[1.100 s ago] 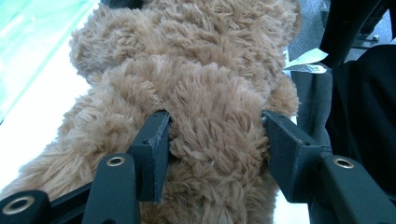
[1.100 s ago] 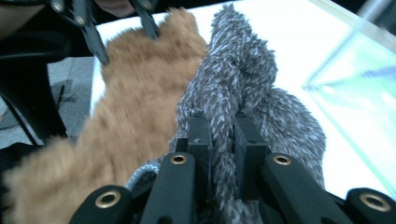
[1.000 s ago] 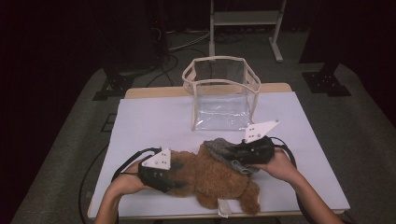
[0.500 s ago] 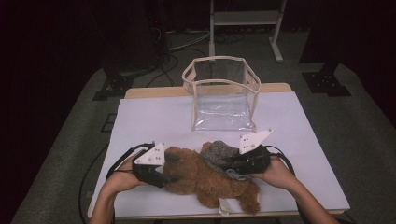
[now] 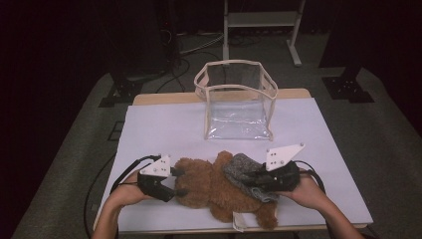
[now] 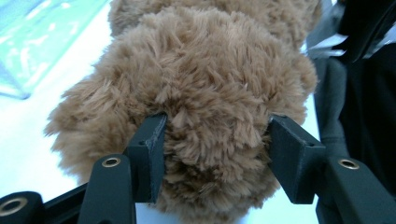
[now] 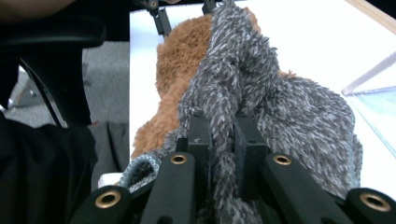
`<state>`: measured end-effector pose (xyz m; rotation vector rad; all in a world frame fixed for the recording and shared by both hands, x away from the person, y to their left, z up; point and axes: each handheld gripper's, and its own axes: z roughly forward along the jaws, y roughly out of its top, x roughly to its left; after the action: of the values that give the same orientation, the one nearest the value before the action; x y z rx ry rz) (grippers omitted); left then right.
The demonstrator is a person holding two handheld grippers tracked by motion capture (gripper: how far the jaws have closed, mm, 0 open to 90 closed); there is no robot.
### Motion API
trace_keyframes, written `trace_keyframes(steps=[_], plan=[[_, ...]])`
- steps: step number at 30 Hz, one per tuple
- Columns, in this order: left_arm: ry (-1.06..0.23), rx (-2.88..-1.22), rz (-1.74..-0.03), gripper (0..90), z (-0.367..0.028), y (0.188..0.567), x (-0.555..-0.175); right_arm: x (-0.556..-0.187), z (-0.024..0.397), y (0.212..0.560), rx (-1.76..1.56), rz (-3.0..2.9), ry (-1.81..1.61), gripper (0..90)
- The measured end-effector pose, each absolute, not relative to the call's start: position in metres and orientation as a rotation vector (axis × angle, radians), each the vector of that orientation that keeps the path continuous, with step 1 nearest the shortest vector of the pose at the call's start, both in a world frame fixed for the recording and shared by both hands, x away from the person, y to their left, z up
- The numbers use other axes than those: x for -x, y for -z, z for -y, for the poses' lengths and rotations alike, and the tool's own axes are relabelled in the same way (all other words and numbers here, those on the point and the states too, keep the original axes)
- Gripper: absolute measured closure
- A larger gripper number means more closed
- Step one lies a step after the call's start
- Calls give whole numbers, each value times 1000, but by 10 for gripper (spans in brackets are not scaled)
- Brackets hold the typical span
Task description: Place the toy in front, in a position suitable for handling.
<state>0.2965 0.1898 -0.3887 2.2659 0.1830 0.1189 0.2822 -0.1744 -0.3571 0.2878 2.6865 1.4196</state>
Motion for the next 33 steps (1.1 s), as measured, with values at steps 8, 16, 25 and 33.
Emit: trace_keyframes(steps=[8,16,25,33], plan=[[-79,-2277,-146,425,-162,391,-298,-297,193,358,-367,-2686,-1408,785],[-46,-2277,-86,413,-119,392,-301,-310,205,352,-427,-2666,-1350,783],[-67,-2323,-31,396,-91,388,-302,-317,193,357,-392,-2693,-1257,782],[-75,-2304,-41,401,-94,390,-303,-311,235,355,-528,-2622,-1281,783]])
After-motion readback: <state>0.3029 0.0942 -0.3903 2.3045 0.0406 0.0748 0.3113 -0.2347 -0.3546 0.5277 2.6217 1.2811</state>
